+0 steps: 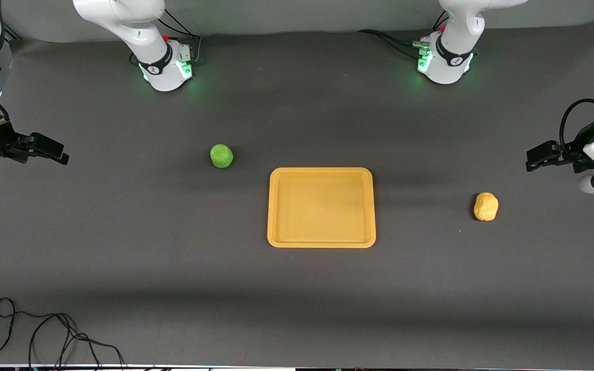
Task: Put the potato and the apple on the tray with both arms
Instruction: 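Reach the left gripper down to the yellow potato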
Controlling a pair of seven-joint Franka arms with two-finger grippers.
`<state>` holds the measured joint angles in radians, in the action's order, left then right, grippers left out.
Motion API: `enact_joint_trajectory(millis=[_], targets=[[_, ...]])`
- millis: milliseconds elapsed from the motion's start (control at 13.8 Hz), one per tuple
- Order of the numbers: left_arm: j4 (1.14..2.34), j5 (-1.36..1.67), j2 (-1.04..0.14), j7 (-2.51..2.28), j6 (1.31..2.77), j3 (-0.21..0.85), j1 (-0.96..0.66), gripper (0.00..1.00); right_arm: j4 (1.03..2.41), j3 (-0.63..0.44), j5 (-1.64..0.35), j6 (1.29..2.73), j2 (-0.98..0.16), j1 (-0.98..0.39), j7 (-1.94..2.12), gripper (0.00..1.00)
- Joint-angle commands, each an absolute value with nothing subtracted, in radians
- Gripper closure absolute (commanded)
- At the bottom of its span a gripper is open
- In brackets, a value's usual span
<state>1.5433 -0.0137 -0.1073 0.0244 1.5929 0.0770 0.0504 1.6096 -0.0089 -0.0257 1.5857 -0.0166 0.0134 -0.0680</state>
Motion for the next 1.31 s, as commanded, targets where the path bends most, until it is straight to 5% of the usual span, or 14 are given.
enact_joint_trajectory(millis=[0, 727, 1236], targets=[[1.523, -0.020, -0.117, 0.038, 1.598, 0.074, 0.048, 0.01, 1.609, -0.021, -0.018, 1.580, -0.011, 0.003, -0.054, 0.00], [1.574, -0.012, -0.127, 0.057, 1.611, 0.074, 0.049, 0.01, 1.612, -0.023, -0.017, 1.580, -0.011, 0.012, -0.049, 0.00], [1.713, -0.018, -0.317, 0.308, 1.804, 0.072, 0.144, 0.01, 1.614, -0.023, -0.017, 1.578, -0.009, 0.012, -0.048, 0.00]])
